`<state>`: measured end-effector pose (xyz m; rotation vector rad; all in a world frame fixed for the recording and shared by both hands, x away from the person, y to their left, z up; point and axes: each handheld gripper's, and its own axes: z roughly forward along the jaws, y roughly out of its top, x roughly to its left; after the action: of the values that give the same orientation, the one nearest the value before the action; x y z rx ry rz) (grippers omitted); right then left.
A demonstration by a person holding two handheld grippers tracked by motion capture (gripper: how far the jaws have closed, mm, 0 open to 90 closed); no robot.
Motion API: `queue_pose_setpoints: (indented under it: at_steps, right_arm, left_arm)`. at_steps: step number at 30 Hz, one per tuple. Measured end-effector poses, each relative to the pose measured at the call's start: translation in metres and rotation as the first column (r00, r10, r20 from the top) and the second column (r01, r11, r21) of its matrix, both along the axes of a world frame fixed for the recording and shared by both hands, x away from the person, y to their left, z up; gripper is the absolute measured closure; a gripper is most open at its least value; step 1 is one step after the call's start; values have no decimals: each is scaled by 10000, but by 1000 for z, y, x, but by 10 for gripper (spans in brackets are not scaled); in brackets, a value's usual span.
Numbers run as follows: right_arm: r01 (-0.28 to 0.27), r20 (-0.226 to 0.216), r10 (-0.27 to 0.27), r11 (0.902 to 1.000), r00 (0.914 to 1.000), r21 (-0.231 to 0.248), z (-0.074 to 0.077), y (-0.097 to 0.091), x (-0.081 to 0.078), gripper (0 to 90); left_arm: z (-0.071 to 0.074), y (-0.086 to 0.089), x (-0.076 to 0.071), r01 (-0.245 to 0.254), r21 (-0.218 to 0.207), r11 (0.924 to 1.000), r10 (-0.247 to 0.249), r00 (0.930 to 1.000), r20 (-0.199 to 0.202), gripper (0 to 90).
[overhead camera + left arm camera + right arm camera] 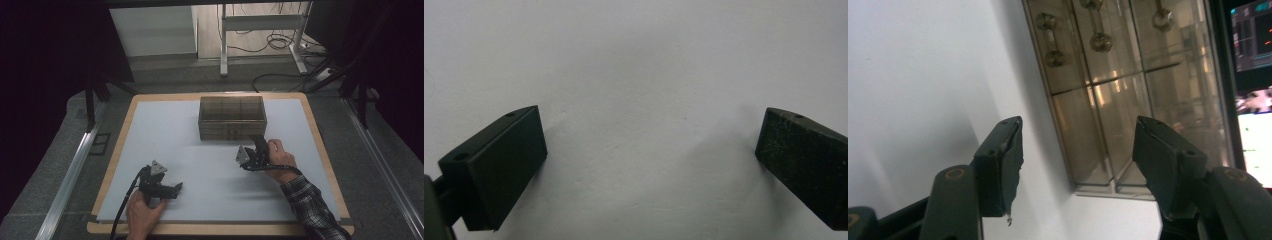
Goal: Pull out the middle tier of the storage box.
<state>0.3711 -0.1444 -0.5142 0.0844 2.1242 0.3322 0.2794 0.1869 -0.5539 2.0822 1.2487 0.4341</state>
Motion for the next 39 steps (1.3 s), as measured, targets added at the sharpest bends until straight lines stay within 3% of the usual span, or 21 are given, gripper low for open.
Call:
queue_pose_setpoints:
  at_steps: [15,20,24,34,36,37,38,39]
  right_arm:
    - [-24,1107,127,9957,9938,-926,0,19,8,456]
    - [-69,1277,238,9914,9915,-1309,-3,26,10,499]
    - [-275,1604,588,9813,9853,-1905,-8,34,11,571]
    - [-437,1952,882,9743,9768,-2212,-14,47,16,666]
    - [-261,2101,774,9713,9746,-2365,-14,49,16,684]
    - [-467,1713,871,9728,9814,-2270,-15,50,20,691]
    - [-282,2169,794,9729,9730,-2295,-16,51,19,699]
    - [-142,2206,681,9713,9730,-2375,-16,51,19,709]
  left_arm:
    - [0,0,0,0,-3,10000,0,10000,1,0]
    - [0,0,0,2,-1,10000,-2,10000,1,0]
    - [0,0,0,0,-4,10000,0,10000,2,0]
    - [0,0,0,-4,3,10000,4,10000,0,0]
    - [0,0,0,-1,7,10000,1,10000,0,0]
    - [0,0,0,-2,-3,10000,2,10000,3,0]
    - [0,0,0,-2,-3,10000,2,10000,3,0]
    - [0,0,0,-3,4,10000,3,10000,1,0]
